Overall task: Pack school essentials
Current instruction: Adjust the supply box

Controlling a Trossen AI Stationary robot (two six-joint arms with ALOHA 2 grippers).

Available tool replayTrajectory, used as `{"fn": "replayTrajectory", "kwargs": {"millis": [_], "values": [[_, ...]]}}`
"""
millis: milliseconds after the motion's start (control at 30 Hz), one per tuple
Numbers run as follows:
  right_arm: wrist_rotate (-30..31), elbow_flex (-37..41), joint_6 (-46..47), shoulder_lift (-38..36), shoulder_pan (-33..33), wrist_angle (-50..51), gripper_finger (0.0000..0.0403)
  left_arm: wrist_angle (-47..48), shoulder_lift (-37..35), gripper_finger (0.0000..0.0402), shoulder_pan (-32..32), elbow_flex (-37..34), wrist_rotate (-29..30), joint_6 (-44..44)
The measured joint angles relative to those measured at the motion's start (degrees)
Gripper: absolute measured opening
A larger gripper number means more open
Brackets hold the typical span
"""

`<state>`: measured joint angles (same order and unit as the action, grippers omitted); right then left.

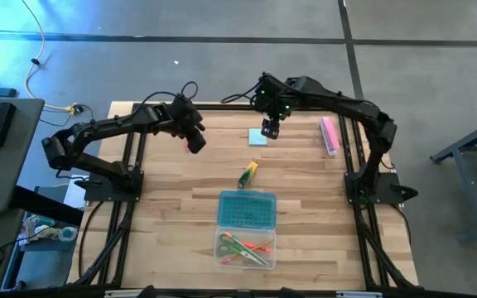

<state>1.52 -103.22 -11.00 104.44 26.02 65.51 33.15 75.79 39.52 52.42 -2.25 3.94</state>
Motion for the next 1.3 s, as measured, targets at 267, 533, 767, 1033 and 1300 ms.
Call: {"fn": "replayTrajectory", "kwargs": {"millis": [267, 533, 767, 1033, 1300], "values": [[-0.67, 0.00, -4.14, 3.77, 0.01, -1.13, 0.0229, -2.56, 0.02, 0.0110, 0.21, 0.00, 3.17, -4.65], [-1.70, 0.00, -12.25, 5.29, 0.51, -3.38, 0.0229, -3.55, 0.02, 0.0110, 0.15, 0.00, 4.42, -4.17], [-2.03, 0.00, -16.34, 5.71, 2.00, -5.35, 0.0229, -3.66, 0.04, 0.0110, 0.14, 0.00, 4.42, -4.16], [-5.72, 0.00, -17.84, 7.26, 4.67, -5.98, 0.0229, -4.00, 0.05, 0.0110, 0.14, 0.00, 4.42, -4.15], [-10.33, 0.00, -17.79, 7.44, 5.22, -7.58, 0.0229, -4.15, 0.07, 0.0110, 0.14, 0.00, 4.42, -4.15]]}}
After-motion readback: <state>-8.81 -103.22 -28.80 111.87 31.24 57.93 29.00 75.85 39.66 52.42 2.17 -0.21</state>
